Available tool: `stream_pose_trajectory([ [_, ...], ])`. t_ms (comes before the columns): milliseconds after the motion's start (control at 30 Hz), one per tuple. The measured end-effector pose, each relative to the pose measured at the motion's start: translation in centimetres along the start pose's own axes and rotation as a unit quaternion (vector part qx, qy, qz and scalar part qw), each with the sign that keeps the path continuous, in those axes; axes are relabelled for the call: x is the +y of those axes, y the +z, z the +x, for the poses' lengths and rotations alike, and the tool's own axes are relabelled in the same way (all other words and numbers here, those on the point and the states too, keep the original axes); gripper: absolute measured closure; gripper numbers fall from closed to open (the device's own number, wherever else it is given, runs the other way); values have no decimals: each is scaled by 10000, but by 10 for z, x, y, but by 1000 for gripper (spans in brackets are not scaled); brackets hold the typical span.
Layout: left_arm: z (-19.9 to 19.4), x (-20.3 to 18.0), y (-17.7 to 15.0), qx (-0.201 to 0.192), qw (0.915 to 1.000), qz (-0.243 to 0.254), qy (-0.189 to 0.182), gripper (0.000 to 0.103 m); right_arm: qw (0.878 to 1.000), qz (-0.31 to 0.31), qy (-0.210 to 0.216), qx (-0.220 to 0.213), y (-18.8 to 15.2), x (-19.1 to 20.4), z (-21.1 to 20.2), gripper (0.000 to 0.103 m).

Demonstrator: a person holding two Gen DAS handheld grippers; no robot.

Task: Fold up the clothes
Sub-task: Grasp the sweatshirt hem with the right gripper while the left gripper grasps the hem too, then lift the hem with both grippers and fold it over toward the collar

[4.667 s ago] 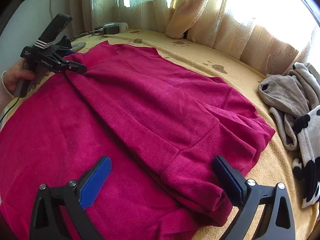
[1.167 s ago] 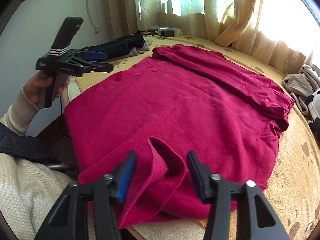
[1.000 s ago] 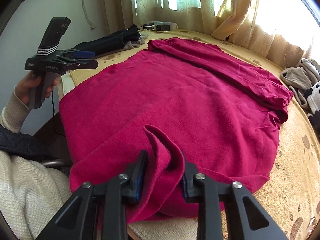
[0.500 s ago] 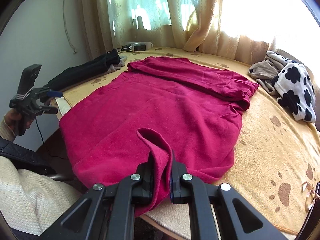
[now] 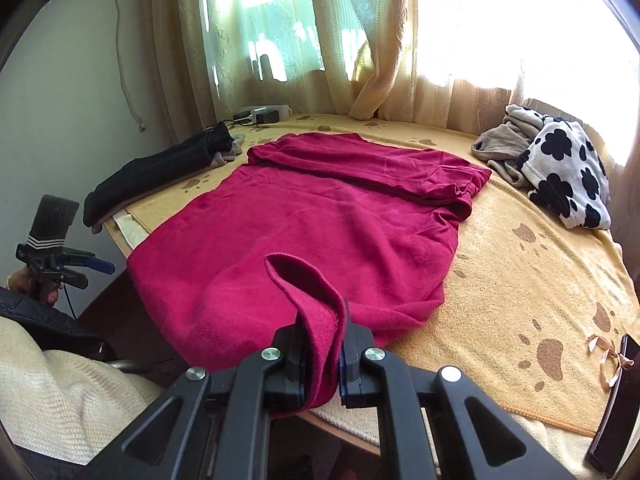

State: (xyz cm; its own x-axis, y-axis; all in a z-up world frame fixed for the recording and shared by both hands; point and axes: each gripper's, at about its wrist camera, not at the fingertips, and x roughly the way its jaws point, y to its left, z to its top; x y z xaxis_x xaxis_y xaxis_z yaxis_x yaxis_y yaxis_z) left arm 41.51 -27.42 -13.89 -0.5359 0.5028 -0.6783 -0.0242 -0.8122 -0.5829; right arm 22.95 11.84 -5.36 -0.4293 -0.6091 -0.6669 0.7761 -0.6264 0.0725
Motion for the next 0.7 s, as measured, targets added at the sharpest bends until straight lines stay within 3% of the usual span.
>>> stream_pose_trajectory([
  [167,25,34,5,-155,9956,-823,-427,0,10000,36,1,-6,-5,-1,-1,91],
  [300,41,54,7,-246,9898,-1315,-496,0,10000,7,16,43,-9,1,2,91],
  [467,46,55,8,-526,9858,-1400,-769,1,9999,91,33,42,-11,-3,4,91],
  [567,44,49,9,-578,9849,-1323,-958,22,9999,136,33,60,-12,-6,6,91],
  [633,41,45,9,-592,9838,-1246,-1142,50,9998,182,45,53,-13,-8,6,91],
  [667,39,42,8,-559,9853,-1177,-1107,58,9998,201,49,43,-13,-8,6,91],
  [700,36,39,8,-526,9867,-1107,-1072,74,9998,210,45,35,-13,-9,6,91],
])
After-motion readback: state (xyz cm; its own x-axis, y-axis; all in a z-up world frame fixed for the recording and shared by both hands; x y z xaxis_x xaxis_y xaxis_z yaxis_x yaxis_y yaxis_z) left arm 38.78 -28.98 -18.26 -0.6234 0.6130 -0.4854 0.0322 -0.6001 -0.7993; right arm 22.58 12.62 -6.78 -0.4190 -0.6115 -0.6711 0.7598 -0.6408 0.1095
